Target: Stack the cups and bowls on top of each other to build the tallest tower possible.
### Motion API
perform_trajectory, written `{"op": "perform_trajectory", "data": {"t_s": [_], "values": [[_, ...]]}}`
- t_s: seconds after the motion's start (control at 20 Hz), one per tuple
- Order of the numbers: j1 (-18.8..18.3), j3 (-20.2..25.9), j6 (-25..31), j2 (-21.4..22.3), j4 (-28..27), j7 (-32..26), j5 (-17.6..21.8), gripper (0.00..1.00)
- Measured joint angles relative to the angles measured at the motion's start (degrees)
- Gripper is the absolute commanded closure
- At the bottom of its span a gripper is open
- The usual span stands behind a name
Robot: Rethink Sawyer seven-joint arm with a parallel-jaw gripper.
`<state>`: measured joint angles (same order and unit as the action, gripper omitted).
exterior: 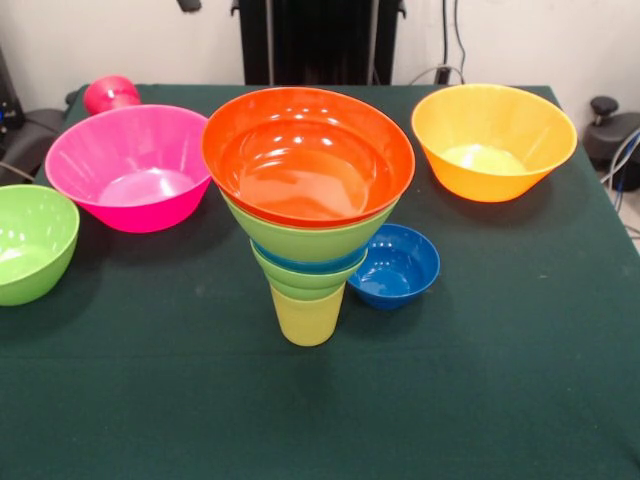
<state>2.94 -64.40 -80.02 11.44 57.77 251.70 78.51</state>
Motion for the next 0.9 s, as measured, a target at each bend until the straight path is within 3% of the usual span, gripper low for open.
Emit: {"op": "perform_trajectory", "data": {"t_s": [0.45,0.9], "values": [[1.96,-11.93,-2.19,-6.91,0.37,0.95,-8.39,0.00],[5.65,-17.18,-2.19,-13.70,2.30,1.03,-11.97,0.00]]}}
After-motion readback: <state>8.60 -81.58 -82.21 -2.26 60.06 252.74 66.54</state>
